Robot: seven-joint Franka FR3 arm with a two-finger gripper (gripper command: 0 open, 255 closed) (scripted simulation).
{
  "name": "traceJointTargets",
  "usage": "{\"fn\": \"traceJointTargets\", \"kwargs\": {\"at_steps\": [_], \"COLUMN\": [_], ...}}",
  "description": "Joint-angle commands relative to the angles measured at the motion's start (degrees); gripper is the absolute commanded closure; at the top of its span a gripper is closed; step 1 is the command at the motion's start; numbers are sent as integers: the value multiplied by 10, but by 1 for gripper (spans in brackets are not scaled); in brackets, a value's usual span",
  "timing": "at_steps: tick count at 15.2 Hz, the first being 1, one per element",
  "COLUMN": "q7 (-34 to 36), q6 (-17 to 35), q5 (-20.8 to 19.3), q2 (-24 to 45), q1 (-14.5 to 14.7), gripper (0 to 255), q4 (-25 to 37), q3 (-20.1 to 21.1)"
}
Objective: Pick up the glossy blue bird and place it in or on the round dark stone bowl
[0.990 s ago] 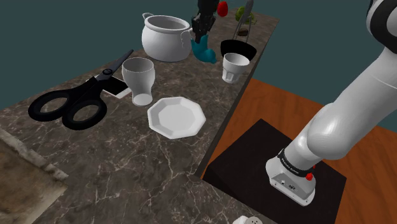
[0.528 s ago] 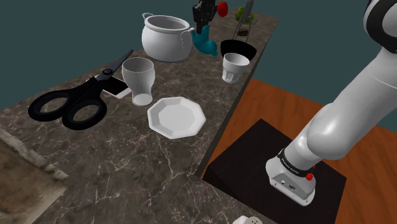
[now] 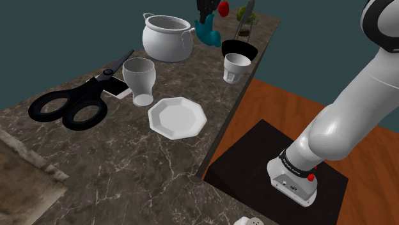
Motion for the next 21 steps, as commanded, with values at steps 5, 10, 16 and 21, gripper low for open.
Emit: {"fn": "traceJointTargets", "kwargs": {"at_steps": [5, 10, 16, 21], "q7": [-75, -144, -227, -296], "q6": [-11, -25, -47, -73], "q5": [8, 14, 23, 37], "q2": [-18, -19, 3, 40], "q1": [-38, -72, -115, -154], "gripper": [255, 255, 255, 255], "q4": [-8, 3, 43, 102], "q3": [-38, -73, -115, -149]}}
